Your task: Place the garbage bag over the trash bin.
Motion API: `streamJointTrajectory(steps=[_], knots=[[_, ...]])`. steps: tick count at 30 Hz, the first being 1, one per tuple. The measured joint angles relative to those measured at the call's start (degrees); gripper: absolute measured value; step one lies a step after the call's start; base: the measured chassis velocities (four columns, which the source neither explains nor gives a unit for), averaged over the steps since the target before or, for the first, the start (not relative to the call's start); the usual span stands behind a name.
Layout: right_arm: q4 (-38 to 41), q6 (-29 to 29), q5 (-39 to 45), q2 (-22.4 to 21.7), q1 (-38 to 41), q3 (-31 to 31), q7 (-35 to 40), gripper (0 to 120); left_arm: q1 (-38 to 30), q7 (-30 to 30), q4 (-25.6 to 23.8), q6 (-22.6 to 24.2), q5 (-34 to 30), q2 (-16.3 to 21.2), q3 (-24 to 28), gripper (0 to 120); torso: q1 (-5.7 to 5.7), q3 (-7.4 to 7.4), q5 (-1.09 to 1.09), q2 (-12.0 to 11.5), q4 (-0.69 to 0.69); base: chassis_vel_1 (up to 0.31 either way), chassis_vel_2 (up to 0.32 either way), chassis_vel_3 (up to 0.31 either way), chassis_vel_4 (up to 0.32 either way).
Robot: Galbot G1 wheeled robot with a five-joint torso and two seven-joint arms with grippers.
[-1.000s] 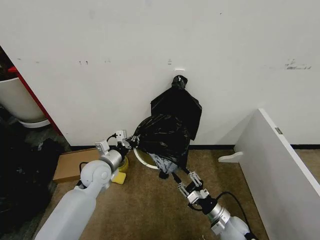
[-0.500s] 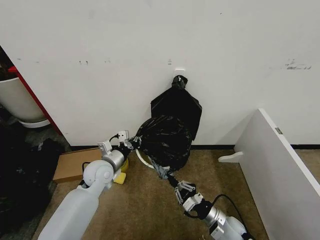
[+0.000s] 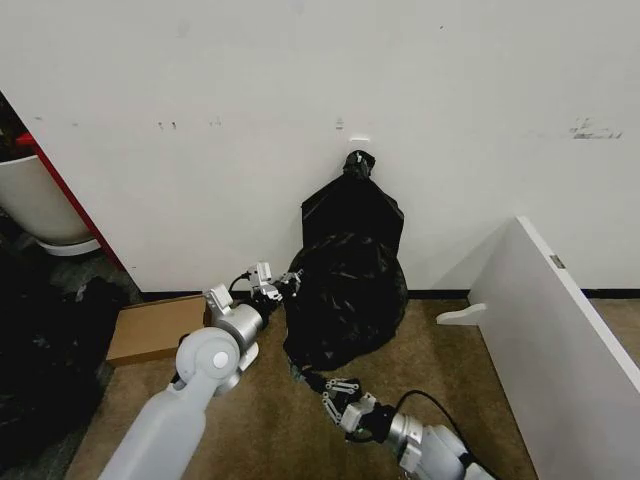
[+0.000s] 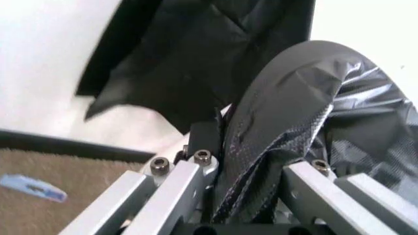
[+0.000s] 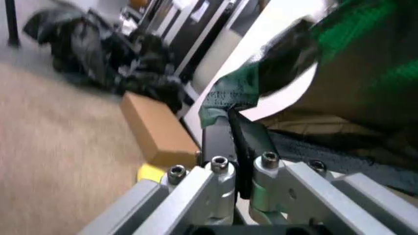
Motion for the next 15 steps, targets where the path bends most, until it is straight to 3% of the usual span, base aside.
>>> streamJointTrajectory(steps=[6,15], knots=[[-8.92,-0.02,-9.99,2.02,4.78,3.86,8.23,0,1.04,-2.18,-2.01,3.43,-2.09,0.33,-0.6,3,0.0,0.0,-0.01,0.0,0.0,0.0,0.0,0.0,0.0],[-15.58,-0.12,-11.97,0.1,7.28,6.4,12.72,0,0.24,-2.51,-1.91,3.89,-3.45,1.21,-1.73,3,0.0,0.0,0.0,0.0,0.0,0.0,0.0,0.0,0.0]])
